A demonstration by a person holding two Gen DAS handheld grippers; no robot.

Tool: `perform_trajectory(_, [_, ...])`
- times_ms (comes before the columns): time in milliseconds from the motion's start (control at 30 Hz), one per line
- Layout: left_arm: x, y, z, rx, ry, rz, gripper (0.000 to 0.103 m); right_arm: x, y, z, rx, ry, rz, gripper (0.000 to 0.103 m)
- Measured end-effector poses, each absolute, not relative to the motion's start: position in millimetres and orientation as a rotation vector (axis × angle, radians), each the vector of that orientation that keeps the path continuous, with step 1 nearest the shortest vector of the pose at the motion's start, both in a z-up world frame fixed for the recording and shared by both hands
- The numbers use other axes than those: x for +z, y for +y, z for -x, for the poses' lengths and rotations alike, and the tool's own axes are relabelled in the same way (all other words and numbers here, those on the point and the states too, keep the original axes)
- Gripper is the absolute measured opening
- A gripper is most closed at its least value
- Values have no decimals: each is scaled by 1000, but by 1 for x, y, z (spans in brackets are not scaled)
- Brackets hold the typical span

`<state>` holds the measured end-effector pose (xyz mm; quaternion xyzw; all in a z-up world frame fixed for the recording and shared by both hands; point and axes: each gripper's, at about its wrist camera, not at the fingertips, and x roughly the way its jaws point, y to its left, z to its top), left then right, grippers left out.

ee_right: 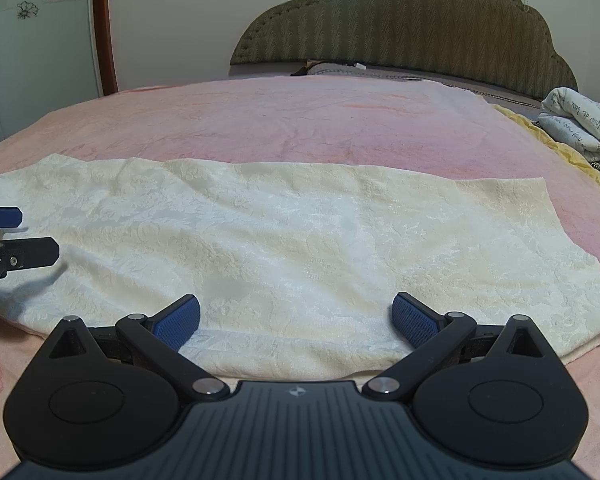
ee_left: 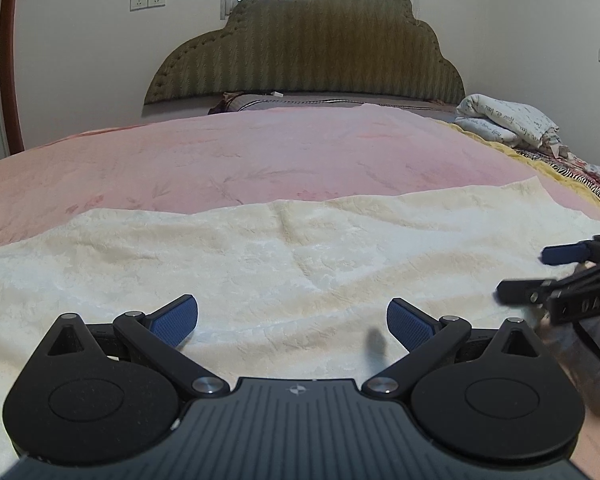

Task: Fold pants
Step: 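Grasp the end of the pants with the right tool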

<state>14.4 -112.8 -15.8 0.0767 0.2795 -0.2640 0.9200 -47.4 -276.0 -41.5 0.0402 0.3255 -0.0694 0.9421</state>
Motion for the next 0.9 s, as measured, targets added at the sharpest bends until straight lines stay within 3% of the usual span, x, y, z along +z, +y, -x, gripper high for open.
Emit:
perform_trajectory(467, [-22, -112, -20, -540, 618, -147, 102, -45, -390, 145, -429, 436, -782, 103])
perform_trajectory(700, [-21, -114, -20, -542, 613, -159, 102, -49, -411, 123, -391, 384, -824, 99])
perform_trajectory(767, [-20, -114, -20, -542, 614, -155, 102, -52, -419, 116, -396, 356, -852, 91])
perform_trajectory(867, [-20, -114, -21, -539, 619, -151, 102, -59, -437, 110, -416, 330, -920, 53])
perform_trajectory(900, [-19, -114, -21, -539, 620, -149, 102, -61, -442, 107, -418, 328, -938, 36])
